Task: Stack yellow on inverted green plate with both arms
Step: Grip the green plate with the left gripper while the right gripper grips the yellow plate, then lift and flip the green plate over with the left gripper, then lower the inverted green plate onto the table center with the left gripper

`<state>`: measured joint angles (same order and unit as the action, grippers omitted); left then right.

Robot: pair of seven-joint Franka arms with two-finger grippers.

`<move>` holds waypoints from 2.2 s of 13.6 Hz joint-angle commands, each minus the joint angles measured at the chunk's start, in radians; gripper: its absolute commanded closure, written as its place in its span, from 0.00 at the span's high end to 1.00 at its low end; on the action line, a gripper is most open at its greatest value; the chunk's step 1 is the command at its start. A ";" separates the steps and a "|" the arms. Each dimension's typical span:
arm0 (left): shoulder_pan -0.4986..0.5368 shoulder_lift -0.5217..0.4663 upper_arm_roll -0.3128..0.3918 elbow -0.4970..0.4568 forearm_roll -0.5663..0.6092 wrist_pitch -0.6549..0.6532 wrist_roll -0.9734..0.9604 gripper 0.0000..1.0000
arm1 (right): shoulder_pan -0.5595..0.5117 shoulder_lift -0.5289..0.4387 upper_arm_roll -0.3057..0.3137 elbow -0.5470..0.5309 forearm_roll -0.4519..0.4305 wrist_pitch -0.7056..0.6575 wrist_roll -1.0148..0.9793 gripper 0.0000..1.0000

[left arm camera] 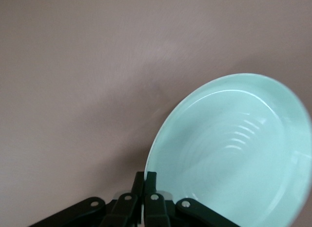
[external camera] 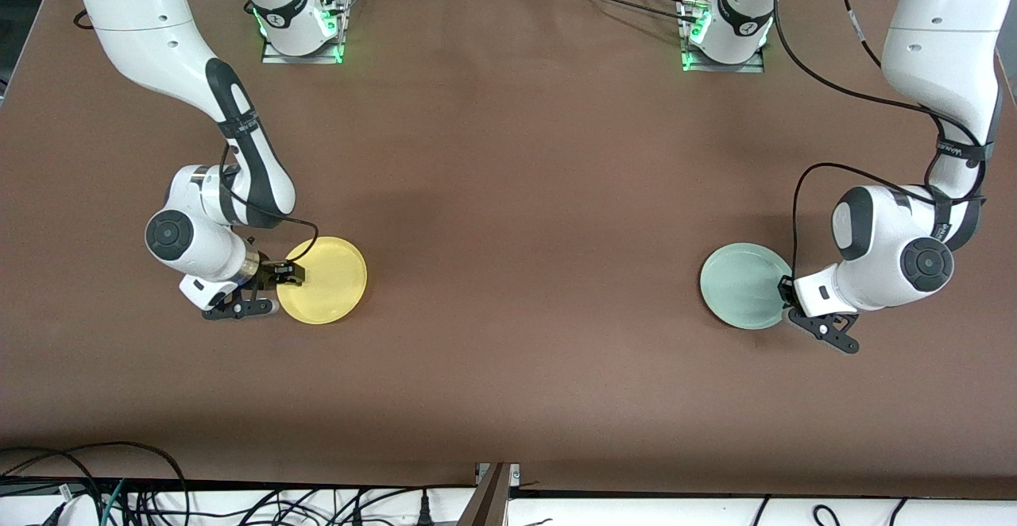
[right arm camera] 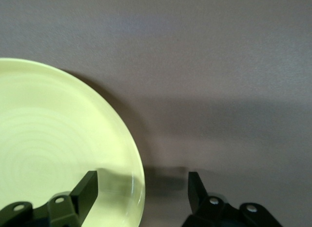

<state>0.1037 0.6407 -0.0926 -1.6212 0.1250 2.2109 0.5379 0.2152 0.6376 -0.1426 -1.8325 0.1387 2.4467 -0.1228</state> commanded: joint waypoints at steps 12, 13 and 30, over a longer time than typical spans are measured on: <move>-0.625 0.031 0.039 0.265 0.603 -0.520 -0.689 0.00 | -0.039 -0.007 0.006 0.033 0.119 -0.104 -0.041 0.79; -0.675 0.043 0.039 0.265 0.648 -0.557 -0.749 0.00 | -0.039 -0.007 0.006 0.033 0.119 -0.106 -0.043 0.78; -1.016 0.240 0.024 0.283 0.676 -0.555 -1.296 1.00 | -0.048 -0.065 0.005 0.195 0.122 -0.342 -0.095 0.00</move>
<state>-0.9435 0.8069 -0.0316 -1.3764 0.9596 1.5118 -0.6974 0.1783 0.5987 -0.1388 -1.7060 0.2390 2.2117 -0.1913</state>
